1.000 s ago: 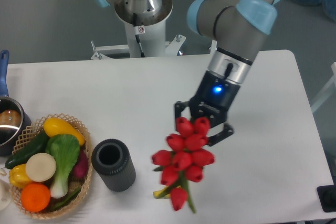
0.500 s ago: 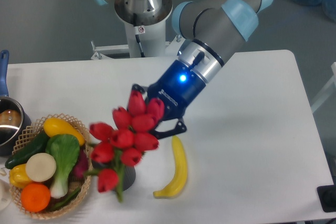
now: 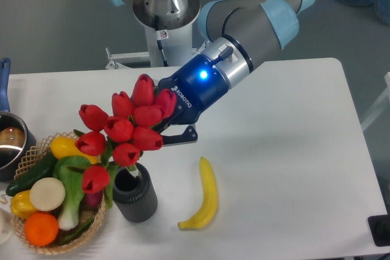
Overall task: Insert the flowers into the vase
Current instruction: 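Lower the tulip stems down into the dark grey vase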
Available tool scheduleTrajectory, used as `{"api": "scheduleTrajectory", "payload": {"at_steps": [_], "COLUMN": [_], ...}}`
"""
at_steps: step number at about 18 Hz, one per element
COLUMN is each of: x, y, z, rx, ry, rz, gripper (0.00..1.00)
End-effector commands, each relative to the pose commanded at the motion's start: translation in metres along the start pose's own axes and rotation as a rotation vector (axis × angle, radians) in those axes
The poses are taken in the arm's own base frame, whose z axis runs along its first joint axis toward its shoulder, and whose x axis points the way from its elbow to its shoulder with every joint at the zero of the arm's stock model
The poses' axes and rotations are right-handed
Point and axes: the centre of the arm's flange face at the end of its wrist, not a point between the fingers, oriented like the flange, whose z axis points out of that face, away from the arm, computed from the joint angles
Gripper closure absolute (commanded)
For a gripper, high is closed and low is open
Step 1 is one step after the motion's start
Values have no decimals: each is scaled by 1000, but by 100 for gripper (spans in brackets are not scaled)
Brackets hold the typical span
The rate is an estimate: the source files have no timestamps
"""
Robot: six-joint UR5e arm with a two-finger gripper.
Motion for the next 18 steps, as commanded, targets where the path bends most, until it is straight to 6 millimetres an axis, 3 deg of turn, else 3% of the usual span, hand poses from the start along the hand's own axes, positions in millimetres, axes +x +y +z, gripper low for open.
{"api": "scheduleTrajectory", "payload": {"at_steps": [7,13,18], "x": [-1,-4,-23], "y": [48,68,117], "z": [19,23,37], "rx": [-19,-37,-79], "ry": [33,31,36], "rz": [29,-7,3], "gripper": [89,87,85]}}
